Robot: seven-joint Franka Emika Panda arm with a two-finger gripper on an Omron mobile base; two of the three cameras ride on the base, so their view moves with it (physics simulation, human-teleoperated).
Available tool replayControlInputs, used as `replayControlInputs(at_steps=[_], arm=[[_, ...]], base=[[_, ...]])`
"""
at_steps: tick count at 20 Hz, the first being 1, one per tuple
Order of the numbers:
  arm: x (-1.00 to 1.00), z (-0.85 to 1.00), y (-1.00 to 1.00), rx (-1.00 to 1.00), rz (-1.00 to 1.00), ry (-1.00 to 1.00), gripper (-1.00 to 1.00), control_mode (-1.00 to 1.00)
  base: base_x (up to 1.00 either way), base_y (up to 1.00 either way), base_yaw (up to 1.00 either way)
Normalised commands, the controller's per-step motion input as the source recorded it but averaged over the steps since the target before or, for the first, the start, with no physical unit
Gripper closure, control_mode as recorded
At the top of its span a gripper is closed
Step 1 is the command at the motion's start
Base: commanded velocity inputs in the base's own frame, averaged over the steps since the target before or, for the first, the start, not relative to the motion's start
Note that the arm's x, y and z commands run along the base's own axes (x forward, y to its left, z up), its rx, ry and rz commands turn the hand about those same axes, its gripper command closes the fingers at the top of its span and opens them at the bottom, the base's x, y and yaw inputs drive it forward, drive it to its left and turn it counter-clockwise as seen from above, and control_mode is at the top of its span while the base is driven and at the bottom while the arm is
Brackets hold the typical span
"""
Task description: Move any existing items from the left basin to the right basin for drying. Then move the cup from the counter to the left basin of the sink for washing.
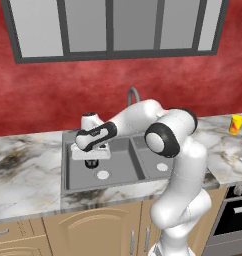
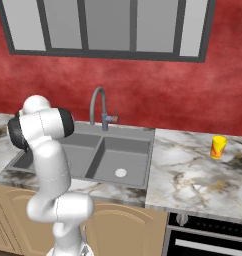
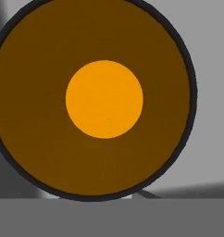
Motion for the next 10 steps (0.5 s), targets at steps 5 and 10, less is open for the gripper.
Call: replayControlInputs(at_steps=[5,10], arm=[[-0.12,0.47,-0.32,-0.02,-0.03,-0.07,1.00,-1.00],[-0.28,0.38,-0.37,-0.01,-0.05,-0.12,1.00,-1.00]], base=[[0.00,0.00,0.00],[0.00,0.00,0.00]])
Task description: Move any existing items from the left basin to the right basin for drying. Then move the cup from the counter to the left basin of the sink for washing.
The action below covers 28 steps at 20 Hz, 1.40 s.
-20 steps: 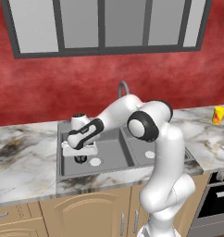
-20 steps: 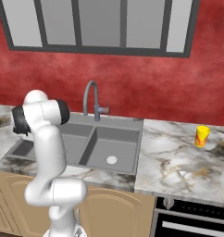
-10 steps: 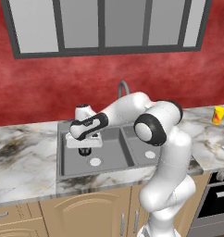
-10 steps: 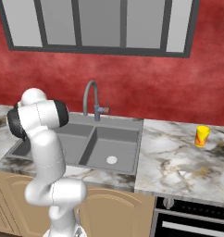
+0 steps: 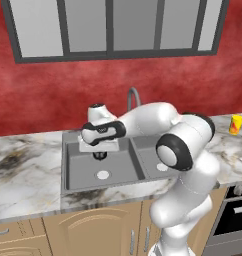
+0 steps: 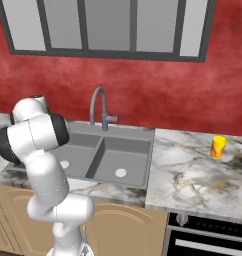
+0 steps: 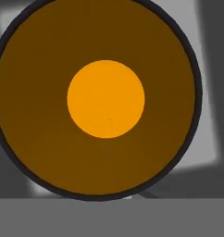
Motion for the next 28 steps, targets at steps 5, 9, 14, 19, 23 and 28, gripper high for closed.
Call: replayControlInputs(at_steps=[5,9,14,19,23,28], arm=[[-0.41,0.31,-0.38,0.00,-0.08,-0.14,1.00,-1.00],[-0.38,0.34,-0.38,0.00,-0.07,-0.10,1.00,-1.00],[-0.31,0.35,-0.40,0.00,-0.06,-0.03,1.00,-1.00],[-0.27,0.36,-0.41,0.00,-0.05,0.00,1.00,-1.00],[-0.25,0.33,-0.42,0.00,-0.03,0.00,1.00,-1.00],[-0.25,0.25,-0.40,0.00,-0.02,0.00,1.00,-1.00]], base=[[0.00,0.00,0.00],[0.00,0.00,0.00],[0.00,0.00,0.00],[0.00,0.00,0.00],[0.00,0.00,0.00],[0.00,0.00,0.00]])
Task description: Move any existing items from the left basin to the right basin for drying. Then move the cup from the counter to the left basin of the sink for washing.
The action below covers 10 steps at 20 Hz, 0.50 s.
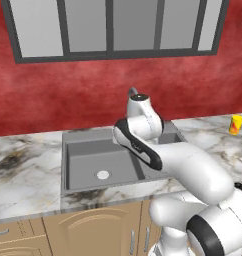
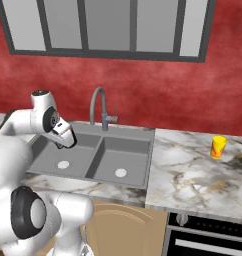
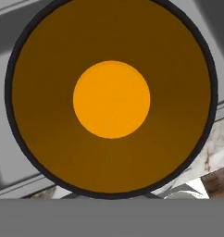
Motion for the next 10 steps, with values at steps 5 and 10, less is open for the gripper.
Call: replayControlInputs(at_steps=[5,10], arm=[[-0.22,0.17,-0.40,0.00,-0.02,0.02,1.00,-1.00],[-0.19,0.09,-0.42,0.00,-0.03,0.03,1.00,-1.00]], base=[[0.00,0.00,0.00],[0.00,0.00,0.00]])
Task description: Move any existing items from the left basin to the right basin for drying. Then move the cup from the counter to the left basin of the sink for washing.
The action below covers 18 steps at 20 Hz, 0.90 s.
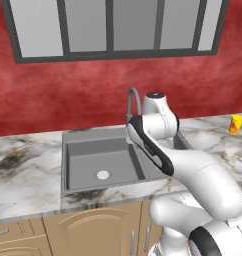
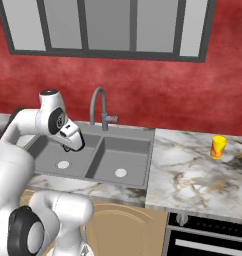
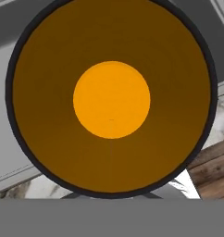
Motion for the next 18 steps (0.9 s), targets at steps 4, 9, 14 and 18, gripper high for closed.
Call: replayControlInputs(at_steps=[4,9,14,18], arm=[[-0.15,0.03,-0.43,0.00,-0.04,0.05,1.00,-1.00],[-0.05,0.00,-0.49,0.01,-0.02,0.05,1.00,-1.00],[0.00,0.00,-0.54,0.02,0.00,0.05,1.00,-1.00],[0.03,-0.02,-0.56,0.03,0.00,0.03,1.00,-1.00]], base=[[0.00,0.00,0.00],[0.00,0.00,0.00],[0.00,0.00,0.00],[0.00,0.00,0.00]])
